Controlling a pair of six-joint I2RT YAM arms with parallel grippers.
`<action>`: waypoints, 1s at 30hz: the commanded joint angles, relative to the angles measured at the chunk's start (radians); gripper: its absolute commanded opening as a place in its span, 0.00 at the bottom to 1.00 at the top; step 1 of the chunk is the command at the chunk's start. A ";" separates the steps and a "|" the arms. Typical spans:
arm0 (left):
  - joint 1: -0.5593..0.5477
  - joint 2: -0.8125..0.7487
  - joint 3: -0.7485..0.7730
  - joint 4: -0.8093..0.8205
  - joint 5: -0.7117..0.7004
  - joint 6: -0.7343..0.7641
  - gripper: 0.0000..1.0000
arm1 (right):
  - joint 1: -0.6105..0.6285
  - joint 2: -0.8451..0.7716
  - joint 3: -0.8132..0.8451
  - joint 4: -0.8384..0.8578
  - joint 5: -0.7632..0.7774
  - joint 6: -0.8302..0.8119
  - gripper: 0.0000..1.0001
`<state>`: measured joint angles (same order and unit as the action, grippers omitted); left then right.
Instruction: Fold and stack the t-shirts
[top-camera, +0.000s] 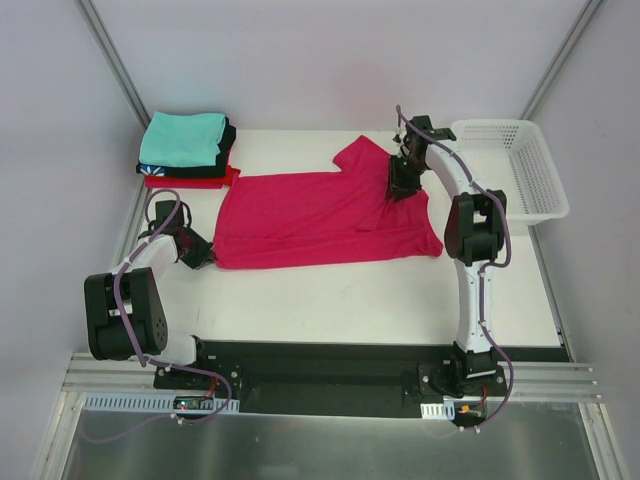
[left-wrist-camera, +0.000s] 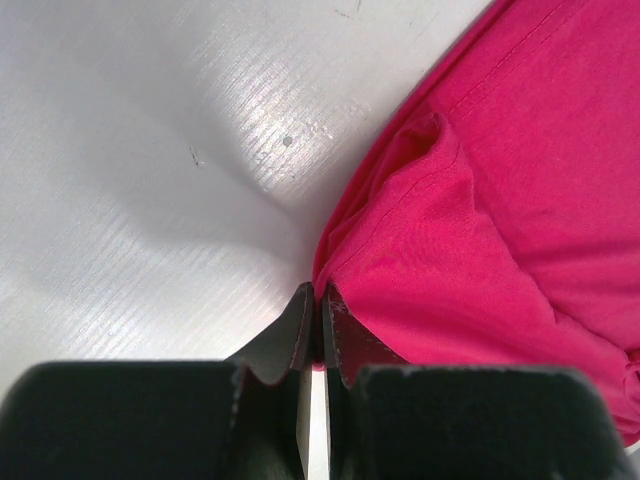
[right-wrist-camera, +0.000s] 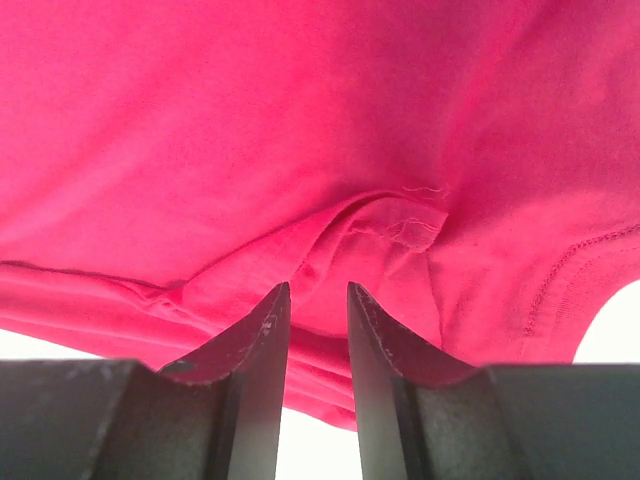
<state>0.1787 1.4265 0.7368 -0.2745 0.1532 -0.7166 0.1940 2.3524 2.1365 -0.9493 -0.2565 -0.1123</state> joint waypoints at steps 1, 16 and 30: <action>0.010 -0.003 0.004 -0.014 0.000 0.017 0.00 | 0.009 0.022 0.071 -0.020 -0.021 -0.018 0.33; 0.010 0.003 0.004 -0.012 -0.001 0.011 0.00 | 0.010 0.041 0.039 -0.011 -0.012 -0.017 0.35; 0.010 0.011 0.006 -0.012 -0.004 0.011 0.00 | 0.018 0.077 0.028 0.015 -0.035 0.011 0.38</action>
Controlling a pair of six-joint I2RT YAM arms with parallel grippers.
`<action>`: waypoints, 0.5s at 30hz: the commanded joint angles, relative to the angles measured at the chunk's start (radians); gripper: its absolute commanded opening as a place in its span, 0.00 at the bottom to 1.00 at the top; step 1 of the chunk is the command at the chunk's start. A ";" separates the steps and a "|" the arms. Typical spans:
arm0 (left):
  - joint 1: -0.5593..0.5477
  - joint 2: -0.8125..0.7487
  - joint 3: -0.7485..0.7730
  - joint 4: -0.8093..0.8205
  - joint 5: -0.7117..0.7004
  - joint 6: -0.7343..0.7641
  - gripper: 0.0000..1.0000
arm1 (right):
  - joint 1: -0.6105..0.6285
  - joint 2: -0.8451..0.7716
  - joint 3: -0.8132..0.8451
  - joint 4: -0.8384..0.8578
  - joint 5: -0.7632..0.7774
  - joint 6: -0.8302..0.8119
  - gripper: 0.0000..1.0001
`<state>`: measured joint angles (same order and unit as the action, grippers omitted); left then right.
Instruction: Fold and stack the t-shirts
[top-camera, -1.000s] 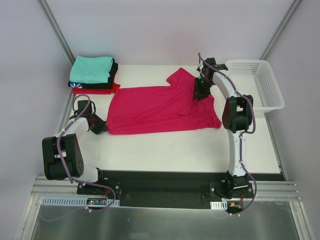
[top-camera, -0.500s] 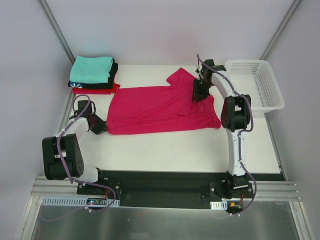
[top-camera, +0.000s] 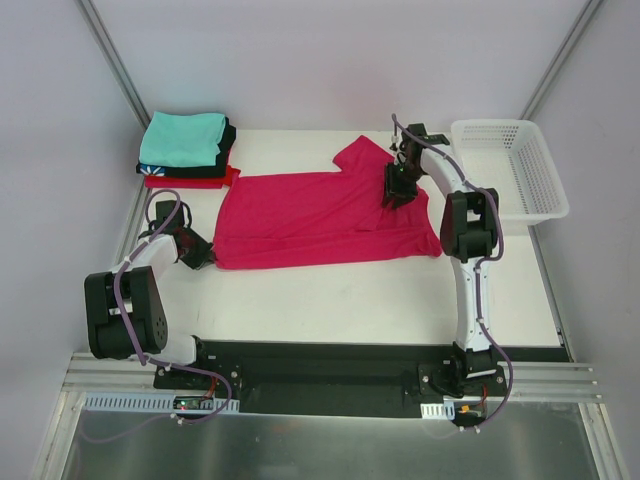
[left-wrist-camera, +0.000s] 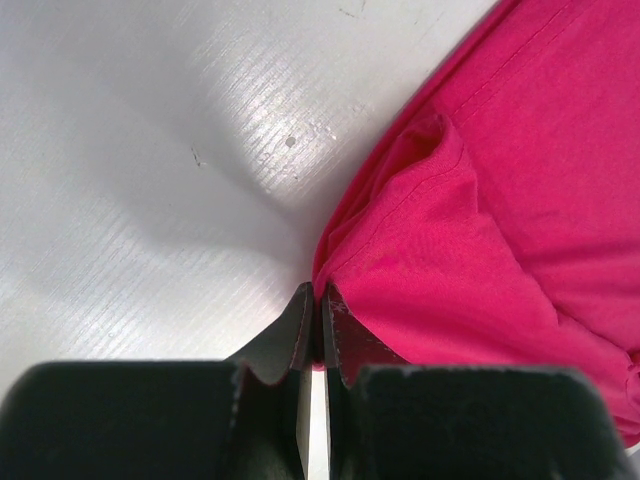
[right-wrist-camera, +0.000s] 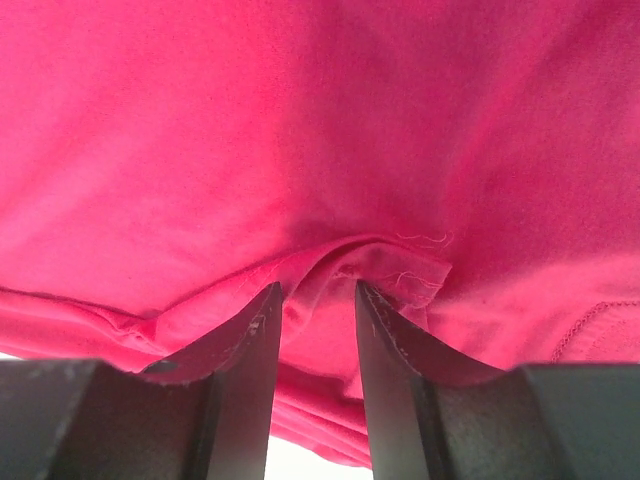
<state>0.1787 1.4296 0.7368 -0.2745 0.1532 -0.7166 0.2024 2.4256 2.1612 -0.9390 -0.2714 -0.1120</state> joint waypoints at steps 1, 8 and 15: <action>0.010 0.008 0.004 -0.011 -0.003 0.012 0.00 | 0.009 0.007 0.006 0.006 -0.022 0.011 0.38; 0.010 0.011 -0.001 -0.009 -0.006 0.014 0.00 | 0.012 0.036 0.045 0.012 -0.034 0.031 0.32; 0.010 0.018 -0.001 -0.009 -0.007 0.016 0.00 | 0.019 0.049 0.061 0.014 -0.035 0.035 0.07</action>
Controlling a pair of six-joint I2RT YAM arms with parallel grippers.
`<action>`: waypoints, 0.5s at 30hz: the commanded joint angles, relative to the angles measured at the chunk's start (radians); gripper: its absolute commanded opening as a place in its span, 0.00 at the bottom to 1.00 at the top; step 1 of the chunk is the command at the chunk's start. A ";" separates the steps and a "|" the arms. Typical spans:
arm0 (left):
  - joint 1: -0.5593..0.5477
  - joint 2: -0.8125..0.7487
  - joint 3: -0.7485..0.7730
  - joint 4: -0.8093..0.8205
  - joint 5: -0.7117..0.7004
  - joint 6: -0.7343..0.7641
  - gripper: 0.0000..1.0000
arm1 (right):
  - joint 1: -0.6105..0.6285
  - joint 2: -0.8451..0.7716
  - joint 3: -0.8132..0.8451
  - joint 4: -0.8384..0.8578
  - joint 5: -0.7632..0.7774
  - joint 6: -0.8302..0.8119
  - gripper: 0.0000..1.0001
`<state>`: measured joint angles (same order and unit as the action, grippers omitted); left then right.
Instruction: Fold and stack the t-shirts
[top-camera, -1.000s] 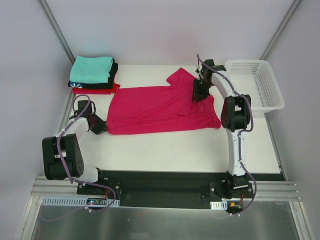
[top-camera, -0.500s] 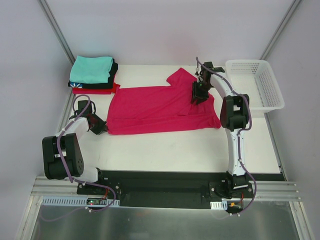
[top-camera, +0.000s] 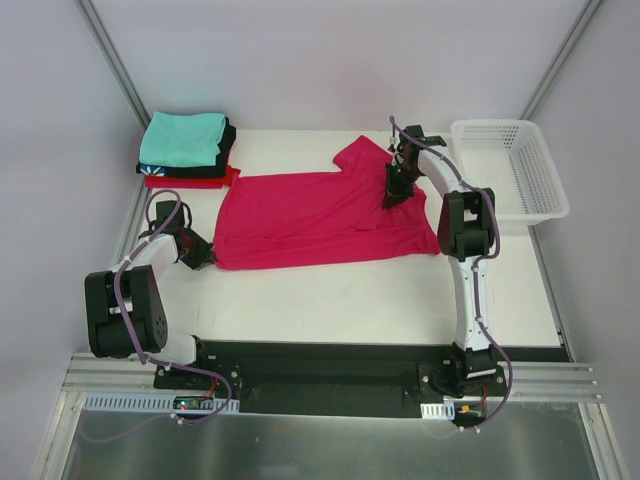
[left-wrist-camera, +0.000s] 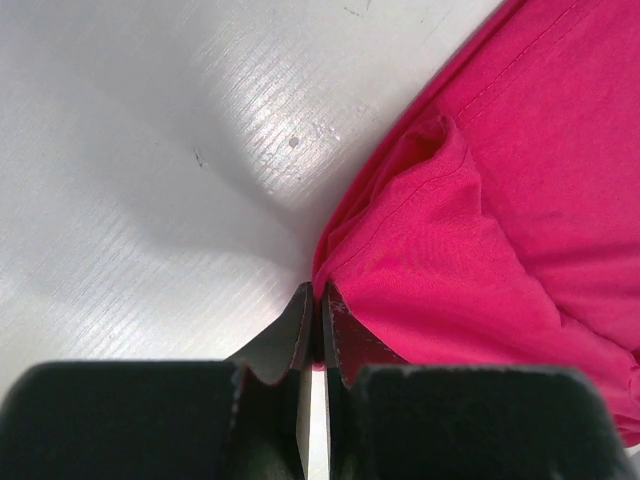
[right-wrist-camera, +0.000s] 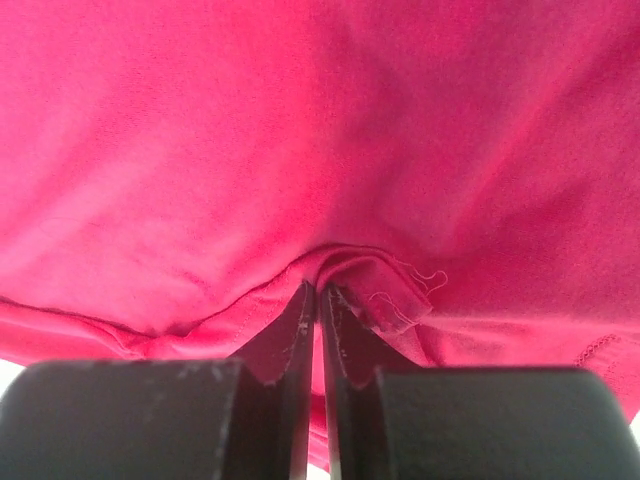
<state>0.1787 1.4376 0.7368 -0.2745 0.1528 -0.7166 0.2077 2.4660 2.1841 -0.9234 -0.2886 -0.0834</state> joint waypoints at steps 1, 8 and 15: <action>0.010 0.010 0.001 -0.009 -0.007 0.016 0.00 | 0.013 0.005 0.040 0.000 -0.018 0.007 0.06; 0.008 0.017 0.004 -0.008 -0.001 0.014 0.00 | 0.012 -0.006 0.071 -0.040 0.008 -0.016 0.08; 0.008 0.015 0.003 -0.008 0.002 0.014 0.00 | 0.012 -0.016 0.066 -0.054 0.014 -0.027 0.26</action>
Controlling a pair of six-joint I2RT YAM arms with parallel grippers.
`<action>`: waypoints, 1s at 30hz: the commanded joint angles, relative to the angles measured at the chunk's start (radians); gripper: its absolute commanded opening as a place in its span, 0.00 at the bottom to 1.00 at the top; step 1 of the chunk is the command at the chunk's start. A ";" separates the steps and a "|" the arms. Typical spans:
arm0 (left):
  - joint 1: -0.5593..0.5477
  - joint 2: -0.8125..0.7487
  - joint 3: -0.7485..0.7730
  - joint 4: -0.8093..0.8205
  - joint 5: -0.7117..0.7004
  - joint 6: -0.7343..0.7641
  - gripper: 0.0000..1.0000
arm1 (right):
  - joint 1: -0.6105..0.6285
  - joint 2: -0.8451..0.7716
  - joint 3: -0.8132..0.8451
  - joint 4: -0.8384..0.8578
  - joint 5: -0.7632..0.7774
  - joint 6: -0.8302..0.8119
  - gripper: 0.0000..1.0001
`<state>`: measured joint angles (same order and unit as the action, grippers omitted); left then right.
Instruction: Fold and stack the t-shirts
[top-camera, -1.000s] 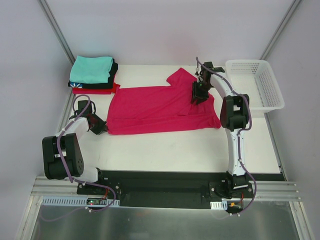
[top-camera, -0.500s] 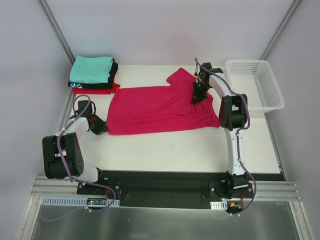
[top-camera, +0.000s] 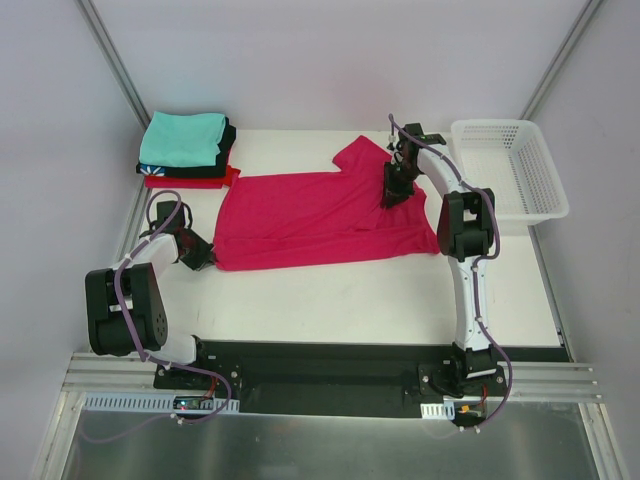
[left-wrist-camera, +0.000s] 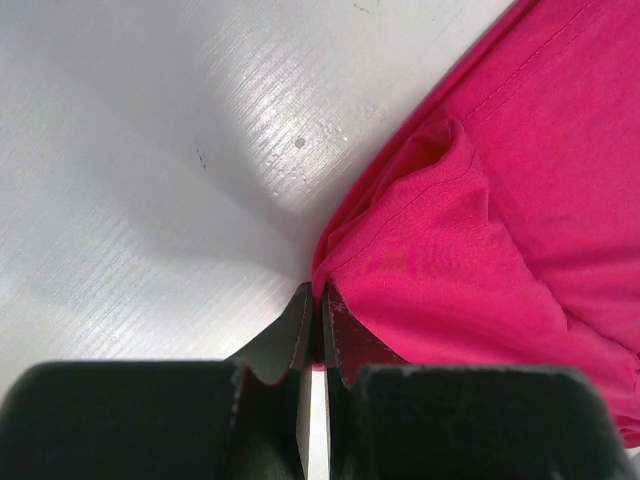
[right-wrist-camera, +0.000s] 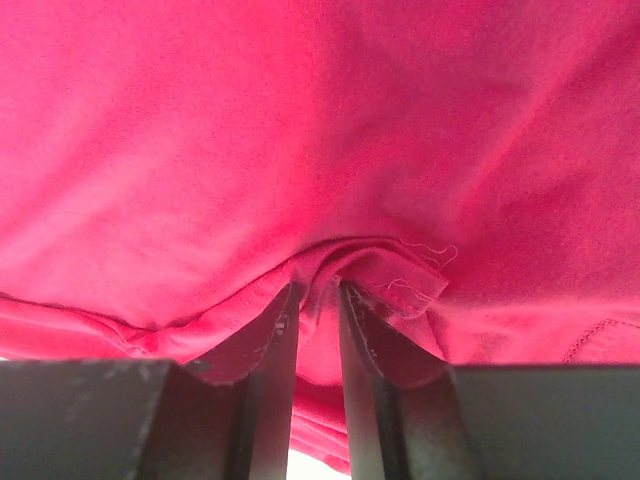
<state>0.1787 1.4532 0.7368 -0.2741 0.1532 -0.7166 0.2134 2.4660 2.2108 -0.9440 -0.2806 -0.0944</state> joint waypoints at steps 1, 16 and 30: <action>0.011 -0.001 0.001 -0.007 0.002 0.014 0.00 | 0.006 -0.016 0.040 -0.035 0.004 -0.015 0.27; 0.010 -0.002 0.007 -0.008 0.009 0.014 0.00 | 0.007 -0.015 0.047 -0.036 0.001 -0.004 0.14; 0.010 0.006 0.012 -0.008 0.014 0.017 0.00 | 0.009 -0.007 0.112 -0.042 -0.005 0.015 0.02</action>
<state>0.1787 1.4532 0.7368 -0.2737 0.1551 -0.7166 0.2146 2.4660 2.2589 -0.9657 -0.2779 -0.0902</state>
